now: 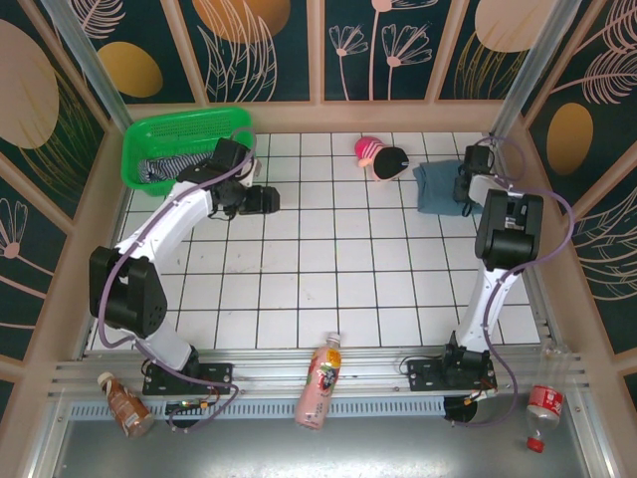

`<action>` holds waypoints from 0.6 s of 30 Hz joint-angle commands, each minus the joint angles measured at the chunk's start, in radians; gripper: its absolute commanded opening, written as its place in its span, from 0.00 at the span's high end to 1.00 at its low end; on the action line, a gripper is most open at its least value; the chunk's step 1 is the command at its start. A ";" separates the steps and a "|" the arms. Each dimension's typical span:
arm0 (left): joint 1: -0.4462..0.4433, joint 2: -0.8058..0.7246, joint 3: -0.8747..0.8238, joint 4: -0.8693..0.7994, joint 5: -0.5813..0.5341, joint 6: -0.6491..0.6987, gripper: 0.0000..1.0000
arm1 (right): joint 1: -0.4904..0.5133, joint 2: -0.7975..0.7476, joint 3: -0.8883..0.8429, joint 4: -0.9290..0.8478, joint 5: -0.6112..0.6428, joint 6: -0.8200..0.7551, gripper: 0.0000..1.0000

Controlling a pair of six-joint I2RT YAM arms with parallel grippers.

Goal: Fold and stack the tank tops

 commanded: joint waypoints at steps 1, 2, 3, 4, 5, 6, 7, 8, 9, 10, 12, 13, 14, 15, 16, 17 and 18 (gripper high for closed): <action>0.043 0.021 0.105 -0.096 -0.128 0.067 0.22 | 0.006 -0.114 -0.080 0.036 -0.047 0.094 0.44; 0.055 0.028 0.133 -0.111 -0.162 0.080 0.22 | 0.006 -0.150 -0.107 0.060 -0.051 0.109 0.41; 0.072 0.037 0.173 -0.139 -0.201 0.093 0.22 | 0.005 -0.186 -0.131 0.075 -0.057 0.126 0.36; 0.089 0.046 0.208 -0.155 -0.239 0.105 0.22 | 0.005 -0.220 -0.144 0.080 -0.066 0.137 0.31; 0.105 0.060 0.233 -0.161 -0.274 0.116 0.22 | 0.006 -0.249 -0.156 0.083 -0.074 0.141 0.28; 0.123 0.088 0.264 -0.168 -0.314 0.131 0.22 | 0.010 -0.280 -0.169 0.083 -0.084 0.144 0.28; 0.143 0.110 0.294 -0.175 -0.355 0.147 0.22 | 0.011 -0.310 -0.180 0.079 -0.107 0.152 0.26; 0.164 0.131 0.318 -0.177 -0.383 0.163 0.22 | 0.012 -0.337 -0.196 0.079 -0.129 0.158 0.22; 0.187 0.157 0.341 -0.175 -0.411 0.177 0.22 | 0.014 -0.365 -0.215 0.076 -0.140 0.162 0.18; 0.209 0.186 0.361 -0.166 -0.442 0.192 0.22 | 0.014 -0.387 -0.229 0.067 -0.154 0.160 0.18; 0.261 0.241 0.400 -0.144 -0.470 0.213 0.22 | 0.015 -0.422 -0.248 0.047 -0.191 0.153 0.16; 0.288 0.272 0.422 -0.130 -0.485 0.223 0.22 | 0.020 -0.443 -0.261 0.041 -0.214 0.145 0.15; 0.308 0.297 0.441 -0.125 -0.495 0.232 0.22 | 0.029 -0.462 -0.273 0.038 -0.235 0.138 0.15; 0.331 0.329 0.464 -0.098 -0.503 0.240 0.22 | 0.041 -0.487 -0.290 0.033 -0.263 0.132 0.15; 0.353 0.361 0.490 -0.081 -0.509 0.247 0.22 | 0.056 -0.516 -0.310 0.034 -0.297 0.129 0.14; 0.369 0.387 0.512 -0.068 -0.508 0.253 0.22 | 0.070 -0.541 -0.331 0.039 -0.313 0.130 0.14; 0.388 0.422 0.537 -0.053 -0.499 0.262 0.22 | 0.082 -0.573 -0.356 0.045 -0.371 0.136 0.14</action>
